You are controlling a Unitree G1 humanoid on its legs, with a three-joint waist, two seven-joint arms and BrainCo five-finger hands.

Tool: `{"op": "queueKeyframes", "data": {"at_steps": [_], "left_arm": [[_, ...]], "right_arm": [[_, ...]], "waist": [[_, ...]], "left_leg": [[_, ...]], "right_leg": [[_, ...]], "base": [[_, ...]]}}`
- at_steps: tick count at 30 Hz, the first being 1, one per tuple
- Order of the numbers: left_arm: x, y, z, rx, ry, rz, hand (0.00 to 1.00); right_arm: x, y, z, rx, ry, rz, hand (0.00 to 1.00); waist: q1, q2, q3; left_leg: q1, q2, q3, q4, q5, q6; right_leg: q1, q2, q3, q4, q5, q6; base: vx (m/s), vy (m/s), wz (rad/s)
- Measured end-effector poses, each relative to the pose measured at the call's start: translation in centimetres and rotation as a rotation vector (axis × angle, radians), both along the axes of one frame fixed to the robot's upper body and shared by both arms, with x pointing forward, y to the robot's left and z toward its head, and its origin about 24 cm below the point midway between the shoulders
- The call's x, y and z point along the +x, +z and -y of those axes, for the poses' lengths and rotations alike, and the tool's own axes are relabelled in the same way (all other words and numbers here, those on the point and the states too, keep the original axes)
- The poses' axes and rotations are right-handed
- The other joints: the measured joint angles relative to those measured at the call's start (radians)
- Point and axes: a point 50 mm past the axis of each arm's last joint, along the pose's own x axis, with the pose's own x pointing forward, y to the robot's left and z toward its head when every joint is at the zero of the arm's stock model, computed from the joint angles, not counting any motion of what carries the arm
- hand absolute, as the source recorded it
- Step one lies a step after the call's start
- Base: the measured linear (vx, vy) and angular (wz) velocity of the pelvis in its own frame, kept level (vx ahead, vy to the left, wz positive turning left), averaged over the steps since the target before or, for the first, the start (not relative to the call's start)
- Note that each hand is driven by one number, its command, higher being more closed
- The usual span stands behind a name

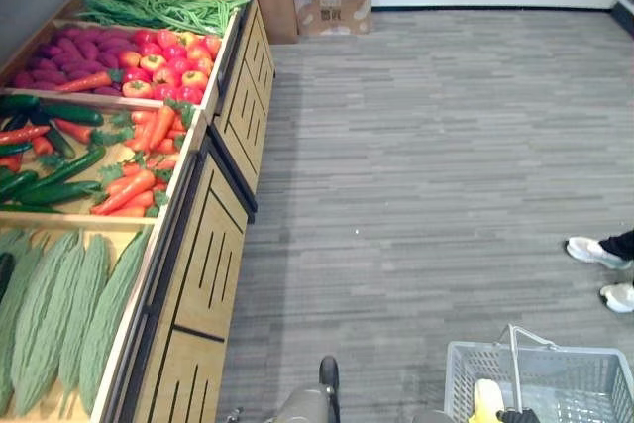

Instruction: Pick vegetable in the basket

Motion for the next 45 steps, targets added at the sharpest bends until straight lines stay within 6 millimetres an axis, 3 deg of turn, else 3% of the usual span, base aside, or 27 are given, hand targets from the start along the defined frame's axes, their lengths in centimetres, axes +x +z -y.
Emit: {"op": "queueKeyframes", "data": {"at_steps": [1,2,3,4,5,6,7,11,12,14,15,16,19,22,25,26,28,29,30,32,34,35,36,37,39,44,45], "left_arm": [[0.2,0.1,-0.1,0.007,-0.017,0.004,0.00],[0.9,0.4,-0.4,0.022,-0.046,0.028,0.00],[2.4,0.9,-0.4,0.030,-0.072,0.077,0.00],[3.3,1.2,-0.5,0.037,-0.082,0.106,0.00],[5.1,1.9,-0.3,0.042,-0.094,0.167,0.00],[6.9,2.6,-0.2,0.042,-0.097,0.233,0.00],[8.1,3.2,0.1,0.037,-0.096,0.282,0.00],[10.6,4.6,0.8,0.027,-0.079,0.394,0.00],[11.0,4.6,1.3,0.011,-0.076,0.411,0.00],[10.9,4.6,1.3,0.009,-0.069,0.409,0.00],[9.7,3.8,1.2,-0.001,-0.036,0.365,0.00],[9.3,3.3,1.7,-0.016,-0.037,0.341,0.00],[6.6,1.4,3.0,-0.071,0.009,0.224,0.00],[5.3,0.8,2.5,-0.079,0.086,0.181,0.00],[4.4,0.6,1.9,-0.081,0.127,0.155,0.00],[3.9,0.5,1.4,-0.076,0.140,0.136,0.00],[2.6,0.1,1.3,-0.081,0.159,0.085,0.00],[2.0,-0.1,1.2,-0.083,0.177,0.071,0.00],[1.9,0.0,1.1,-0.081,0.181,0.073,0.00],[1.9,0.0,1.1,-0.081,0.184,0.074,0.00],[1.9,-0.1,1.4,-0.085,0.167,0.064,0.00],[1.8,-0.1,1.4,-0.082,0.166,0.061,0.00],[1.7,-0.1,0.9,-0.068,0.165,0.051,0.00],[1.7,0.0,0.6,-0.059,0.163,0.050,0.00],[1.4,0.0,0.1,-0.045,0.172,0.043,0.00],[-0.5,-0.5,0.4,-0.047,0.186,-0.019,0.00],[-0.7,-0.5,0.4,-0.049,0.190,-0.029,0.00]], "right_arm": [[-0.1,-0.1,-0.2,0.005,0.003,-0.003,1.00],[-0.5,-0.3,-0.7,0.013,0.013,-0.014,1.00],[-0.6,-0.4,-1.0,0.021,0.019,-0.018,1.00],[-0.7,-0.4,-1.0,0.021,0.021,-0.022,1.00],[-0.8,-0.4,-1.0,0.021,0.021,-0.024,1.00],[-0.7,-0.4,-1.1,0.023,0.023,-0.022,1.00],[-0.6,-0.4,-1.1,0.023,0.023,-0.020,1.00],[-1.0,-0.5,-1.2,0.029,-0.002,-0.025,1.00],[-1.6,-0.6,-1.1,0.033,-0.033,-0.033,1.00],[-2.1,-0.7,-1.3,0.041,-0.063,-0.037,1.00],[-2.1,-0.6,-1.1,0.039,-0.079,-0.036,1.00],[-2.1,-0.6,-0.9,0.037,-0.093,-0.030,1.00],[-1.7,-0.4,-0.5,0.036,-0.134,-0.019,1.00],[-2.3,-0.7,-0.7,0.048,-0.141,-0.045,1.00],[-3.0,-0.7,-0.6,0.049,-0.153,-0.061,1.00],[-3.4,-0.7,-0.4,0.050,-0.174,-0.064,1.00],[-3.7,-0.7,0.0,0.041,-0.183,-0.076,1.00],[-3.8,-0.6,0.4,0.032,-0.209,-0.074,1.00],[-3.9,-0.5,0.7,0.023,-0.222,-0.072,1.00],[-3.6,-0.4,1.2,0.015,-0.245,-0.057,1.00],[-3.1,0.0,2.1,-0.005,-0.254,-0.041,1.00],[-3.1,0.0,2.2,-0.008,-0.253,-0.041,1.00],[-2.8,-0.2,1.6,0.007,-0.248,-0.040,1.00],[-2.3,-0.3,0.9,0.023,-0.219,-0.035,1.00],[-1.4,-0.3,0.4,0.031,-0.188,-0.024,1.00],[-0.4,-0.3,0.0,0.033,-0.132,-0.011,1.00],[-0.2,-0.2,0.1,0.030,-0.135,-0.001,1.00]], "waist": [[-0.008,-0.003,0.001],[-0.018,0.002,0.006],[-0.020,-0.008,0.009],[-0.020,-0.005,0.012],[-0.026,-0.001,0.015],[-0.044,0.004,0.020],[-0.056,0.010,0.025],[-0.070,0.021,0.038],[-0.069,0.020,0.040],[-0.062,-0.006,0.046],[-0.065,0.014,0.065],[-0.066,0.017,0.069],[-0.060,0.044,0.058],[-0.060,0.057,0.051],[-0.054,0.067,0.046],[-0.040,0.064,0.046],[-0.036,0.059,0.048],[-0.037,0.058,0.048],[-0.037,0.056,0.047],[-0.039,0.056,0.047],[-0.041,0.077,0.037],[-0.039,0.074,0.035],[-0.038,0.064,0.019],[-0.034,0.032,0.023],[-0.008,0.009,0.027],[0.009,0.008,0.023],[0.012,-0.001,0.020]], "left_leg": [[0.038,-0.004,-0.004,-0.013,-0.010,0.005],[0.098,-0.011,-0.020,-0.026,-0.035,0.026],[0.151,-0.017,-0.023,-0.031,-0.057,0.036],[0.174,-0.017,-0.026,-0.036,-0.064,0.038],[0.218,-0.015,-0.040,-0.053,-0.074,0.044],[0.252,-0.009,-0.059,-0.073,-0.078,0.048],[0.276,-0.001,-0.073,-0.086,-0.083,0.046],[0.339,0.035,-0.109,-0.083,-0.149,0.009],[0.346,0.052,-0.134,-0.057,-0.198,-0.018],[0.364,0.060,-0.150,-0.027,-0.253,-0.049],[0.387,0.096,-0.166,0.004,-0.302,-0.081],[0.393,0.105,-0.169,0.014,-0.303,-0.082],[0.389,0.155,-0.203,0.063,-0.252,-0.094],[0.324,0.184,-0.272,0.178,-0.207,-0.104],[0.207,0.200,-0.299,0.414,-0.102,-0.242],[0.157,0.203,-0.272,0.524,-0.009,-0.285],[0.089,0.257,-0.127,0.657,-0.027,-0.265],[0.044,0.288,0.021,0.677,-0.070,-0.203],[0.020,0.299,0.123,0.656,-0.092,-0.165],[-0.011,0.304,0.273,0.556,-0.097,-0.141],[-0.044,0.277,0.413,0.298,-0.013,-0.087],[-0.040,0.261,0.429,0.262,-0.027,-0.064],[-0.023,0.207,0.405,0.160,-0.029,-0.061],[-0.022,0.163,0.386,0.088,-0.008,-0.033],[-0.023,0.131,0.369,0.057,0.006,-0.017],[0.025,0.100,0.352,0.016,0.013,-0.013],[0.027,0.082,0.344,-0.026,0.022,-0.013]], "right_leg": [[-0.010,-0.005,-0.012,0.054,0.081,-0.001],[-0.035,-0.024,-0.032,0.166,0.123,0.003],[-0.073,-0.032,-0.052,0.249,0.069,-0.020],[-0.090,-0.033,-0.071,0.264,0.037,-0.023],[-0.122,-0.033,-0.118,0.251,-0.021,-0.050],[-0.148,-0.027,-0.165,0.184,-0.066,-0.100],[-0.161,-0.014,-0.194,0.103,-0.088,-0.126],[-0.173,0.038,-0.187,-0.344,-0.076,-0.122],[-0.172,0.041,-0.136,-0.526,-0.025,-0.120],[-0.153,0.033,-0.055,-0.663,0.016,-0.113],[-0.140,0.066,-0.057,-0.611,0.112,-0.087],[-0.149,0.078,-0.057,-0.569,0.106,-0.096],[-0.171,0.106,-0.111,-0.426,-0.022,-0.156],[-0.131,0.109,-0.177,-0.429,-0.061,-0.182],[-0.034,0.104,-0.249,-0.487,-0.074,-0.202],[0.020,0.094,-0.265,-0.529,-0.073,-0.204],[0.105,0.071,-0.311,-0.593,-0.068,-0.208],[0.167,0.041,-0.356,-0.634,-0.066,-0.205],[0.198,0.020,-0.388,-0.658,-0.062,-0.197],[0.232,-0.013,-0.450,-0.693,-0.054,-0.181],[0.251,-0.024,-0.529,-0.712,-0.063,-0.132],[0.255,-0.027,-0.542,-0.712,-0.068,-0.120],[0.256,-0.038,-0.566,-0.731,-0.066,-0.113],[0.259,-0.039,-0.586,-0.764,-0.056,-0.099],[0.273,-0.044,-0.591,-0.798,-0.038,-0.098],[0.317,-0.058,-0.570,-0.793,-0.039,-0.097],[0.292,-0.077,-0.577,-0.753,-0.068,-0.099]], "base": [[0.45,0.128,0.19],[0.48,0.081,0.21],[0.46,0.053,0.19],[0.36,0.013,0.18],[0.40,-0.023,0.35],[0.41,-0.039,0.48],[0.40,-0.059,0.46],[0.44,-0.181,0.35],[0.53,-0.306,0.50],[0.46,-0.327,0.41],[0.45,-0.369,0.35],[0.52,-0.426,0.39],[0.35,-0.253,0.25],[0.37,-0.227,0.66],[0.31,-0.154,0.60],[0.29,-0.119,0.53],[0.30,-0.086,0.71],[0.22,0.002,0.97],[0.19,0.027,1.03],[0.12,0.094,0.97],[0.11,0.210,1.15],[0.13,0.242,1.11],[0.14,0.208,1.01],[0.13,0.167,0.93],[0.09,0.081,0.57],[0.04,0.032,0.18],[-0.04,0.010,0.07]]}}
